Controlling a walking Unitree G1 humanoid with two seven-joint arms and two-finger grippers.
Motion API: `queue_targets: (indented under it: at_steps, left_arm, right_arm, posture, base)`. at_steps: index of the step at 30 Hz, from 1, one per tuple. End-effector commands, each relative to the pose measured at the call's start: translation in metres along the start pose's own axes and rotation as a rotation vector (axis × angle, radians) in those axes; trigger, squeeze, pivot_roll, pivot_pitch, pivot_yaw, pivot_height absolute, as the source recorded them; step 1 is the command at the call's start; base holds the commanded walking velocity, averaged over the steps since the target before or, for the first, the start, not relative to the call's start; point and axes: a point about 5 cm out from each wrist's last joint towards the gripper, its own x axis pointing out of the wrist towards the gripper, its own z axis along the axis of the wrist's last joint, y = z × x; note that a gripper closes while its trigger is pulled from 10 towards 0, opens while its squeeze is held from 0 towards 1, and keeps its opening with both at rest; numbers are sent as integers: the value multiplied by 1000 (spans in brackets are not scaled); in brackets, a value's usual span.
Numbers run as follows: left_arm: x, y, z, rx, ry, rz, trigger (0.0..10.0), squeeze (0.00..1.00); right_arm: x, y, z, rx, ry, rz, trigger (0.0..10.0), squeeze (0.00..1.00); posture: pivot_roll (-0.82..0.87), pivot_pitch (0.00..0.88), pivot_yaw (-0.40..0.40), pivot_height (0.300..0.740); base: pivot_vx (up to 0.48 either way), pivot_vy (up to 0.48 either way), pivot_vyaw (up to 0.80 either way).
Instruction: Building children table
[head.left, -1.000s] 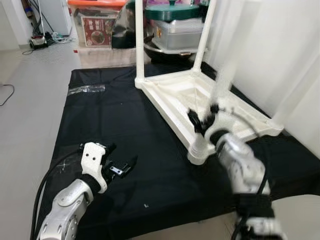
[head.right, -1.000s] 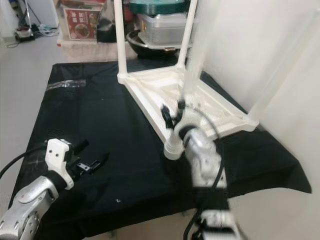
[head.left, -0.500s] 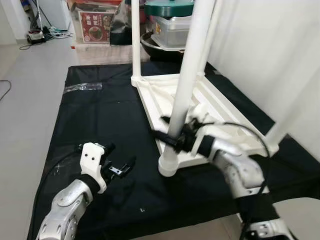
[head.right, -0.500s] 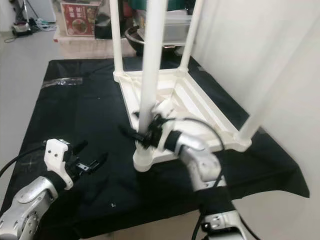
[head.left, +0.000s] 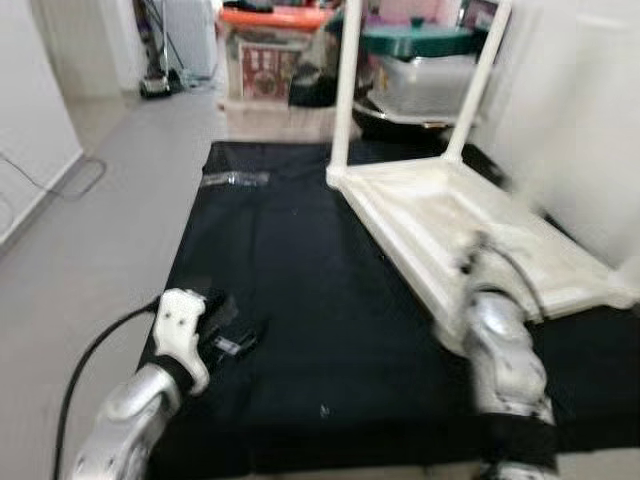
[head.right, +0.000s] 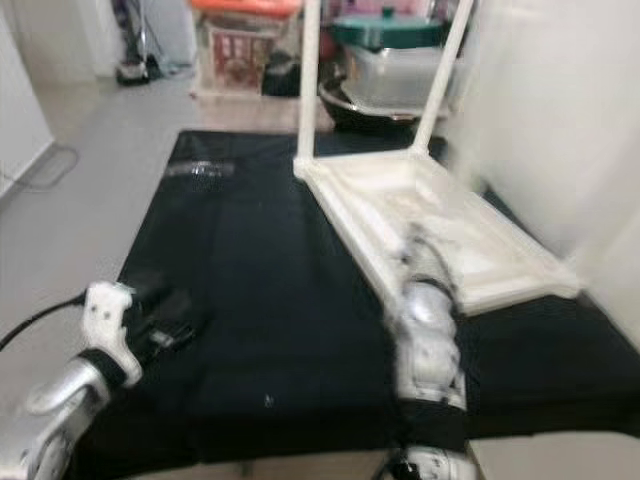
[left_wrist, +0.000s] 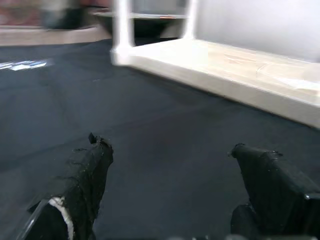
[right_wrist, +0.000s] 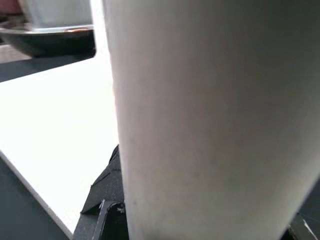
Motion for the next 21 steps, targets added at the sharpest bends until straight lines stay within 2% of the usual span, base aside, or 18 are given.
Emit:
queue_targets:
  at_steps: [1,2,3,4,5,6,7,9,10,12,13,14,15,16,17,18,19,21]
  left_arm:
    - [4,-5,0,-7,0,-29,10000,0]
    - [4,-5,0,-6,1,-29,10000,0]
    - [4,-5,0,-6,1,-29,10000,0]
    - [4,-4,0,-6,2,-30,10000,0]
    - [4,-4,0,-6,2,-30,10000,0]
    - [4,-4,0,-6,2,-30,10000,0]
    - [4,-3,0,-6,2,-28,10000,0]
    - [4,-3,0,-6,2,-28,10000,0]
    - [4,-2,0,-7,2,-26,10000,0]
    - [4,-2,0,-7,2,-26,10000,0]
    - [4,-2,0,-7,1,-26,10000,0]
    - [4,-2,0,-7,1,-26,10000,0]
    - [4,-2,0,-8,1,-26,10000,0]
    - [4,-2,0,-8,1,-26,10000,0]
    - [5,-2,-1,-8,2,-28,10000,0]
    - [5,-2,-1,-8,2,-28,10000,0]
    - [5,-2,0,-8,2,-29,10000,0]
    - [6,-2,-1,-8,3,-28,10000,0]
  right_arm:
    - [-6,18,-25,-86,166,103,2824,0]
    - [-8,32,-21,-65,158,214,10000,0]
    - [-8,32,-21,-65,158,214,10000,0]
    - [-10,44,-16,-47,132,320,10000,0]
    - [-10,44,-16,-47,132,320,10000,0]
    - [-14,58,-7,13,85,465,10000,0]
    - [-19,77,17,113,-29,726,10000,1000]
    - [-19,77,17,113,-29,726,10000,1000]
    - [-23,85,28,144,-50,888,10000,714]
    - [-23,85,28,144,-50,888,10000,714]
    - [-31,91,36,105,-83,1098,10000,0]
    - [-31,91,36,105,-83,1098,10000,0]
    - [-41,93,40,55,-105,1277,10000,0]
    - [-41,93,40,55,-105,1277,10000,0]
    - [-48,95,41,5,-106,1397,10000,0]
    - [-48,95,41,5,-106,1397,10000,0]
    - [-54,98,37,-43,-99,1486,10000,0]
    - [-57,105,31,-79,-82,1538,10000,0]
  posture:
    - [29,0,-79,740]
    - [29,0,-79,740]
    - [29,0,-79,740]
    - [30,0,-81,740]
    - [30,0,-81,740]
    - [35,0,-83,740]
    - [38,0,-84,740]
    - [38,0,-84,740]
    - [39,0,-86,740]
    - [39,0,-86,740]
    - [37,0,-85,740]
    - [37,0,-85,740]
    - [46,0,-88,740]
    - [46,0,-88,740]
    - [46,0,-88,740]
    - [46,0,-88,740]
    - [57,0,-95,740]
    - [65,0,-97,740]
  base:
    - [0,0,0]
    - [0,0,0]
    - [0,0,0]
    - [0,0,0]
    - [0,0,0]
    - [0,0,0]
    - [0,0,0]
    - [0,0,0]
    - [0,0,0]
    - [0,0,0]
    - [0,0,0]
    - [0,0,0]
    - [0,0,0]
    - [0,0,0]
    - [0,0,0]
    - [0,0,0]
    - [0,0,0]
    - [0,0,0]
